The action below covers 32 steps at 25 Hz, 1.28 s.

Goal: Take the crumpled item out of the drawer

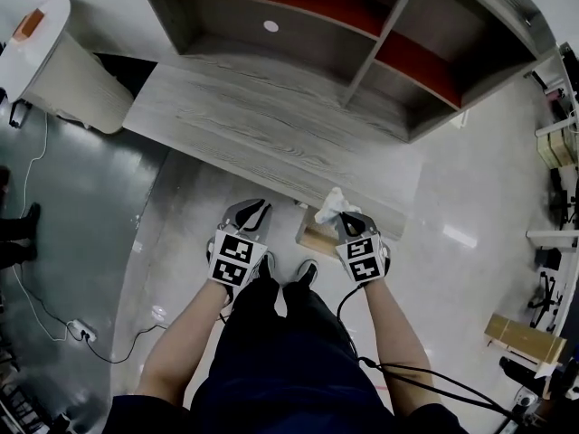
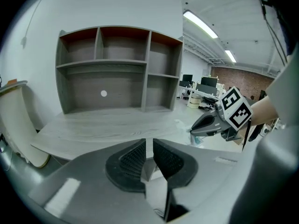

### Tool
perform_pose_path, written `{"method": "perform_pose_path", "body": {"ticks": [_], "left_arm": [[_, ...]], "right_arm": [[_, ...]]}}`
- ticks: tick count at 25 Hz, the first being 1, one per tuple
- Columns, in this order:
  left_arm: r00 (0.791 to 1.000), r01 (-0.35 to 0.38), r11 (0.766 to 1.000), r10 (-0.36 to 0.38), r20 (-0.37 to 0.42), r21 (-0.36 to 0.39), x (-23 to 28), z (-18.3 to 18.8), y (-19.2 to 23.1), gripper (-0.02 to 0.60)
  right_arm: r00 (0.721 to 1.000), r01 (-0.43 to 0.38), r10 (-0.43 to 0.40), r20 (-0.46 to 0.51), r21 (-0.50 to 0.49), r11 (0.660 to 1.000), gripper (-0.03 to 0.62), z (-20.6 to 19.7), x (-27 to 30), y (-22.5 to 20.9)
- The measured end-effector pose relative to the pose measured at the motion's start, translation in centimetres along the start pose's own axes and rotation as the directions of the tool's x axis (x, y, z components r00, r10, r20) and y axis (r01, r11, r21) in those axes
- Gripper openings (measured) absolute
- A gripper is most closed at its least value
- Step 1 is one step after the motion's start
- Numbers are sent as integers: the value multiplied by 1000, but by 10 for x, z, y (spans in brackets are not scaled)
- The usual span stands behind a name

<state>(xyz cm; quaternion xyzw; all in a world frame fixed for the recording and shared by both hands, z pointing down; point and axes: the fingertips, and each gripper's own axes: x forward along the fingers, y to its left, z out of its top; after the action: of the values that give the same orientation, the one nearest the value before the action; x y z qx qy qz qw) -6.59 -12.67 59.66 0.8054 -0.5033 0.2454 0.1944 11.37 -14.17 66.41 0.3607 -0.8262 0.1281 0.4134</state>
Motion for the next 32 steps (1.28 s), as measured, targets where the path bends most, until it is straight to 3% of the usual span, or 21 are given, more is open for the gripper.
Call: {"method": "perform_pose_path", "body": {"ticks": [6, 14, 21, 32], "left_arm": [[998, -35, 999, 35, 44, 0, -6, 22, 15, 37], [993, -88, 996, 90, 70, -25, -16, 33, 37, 37], [987, -142, 988, 146, 68, -57, -22, 33, 59, 37], [984, -172, 980, 175, 21, -95, -25, 10, 68, 37]], "right_arm": [[998, 59, -60, 32, 29, 998, 8, 35, -4, -50], [997, 62, -57, -57, 89, 994, 8, 48, 33, -100], [991, 37, -22, -134, 112, 993, 8, 44, 66, -109], [970, 30, 1, -242, 125, 992, 8, 30, 98, -117]]}}
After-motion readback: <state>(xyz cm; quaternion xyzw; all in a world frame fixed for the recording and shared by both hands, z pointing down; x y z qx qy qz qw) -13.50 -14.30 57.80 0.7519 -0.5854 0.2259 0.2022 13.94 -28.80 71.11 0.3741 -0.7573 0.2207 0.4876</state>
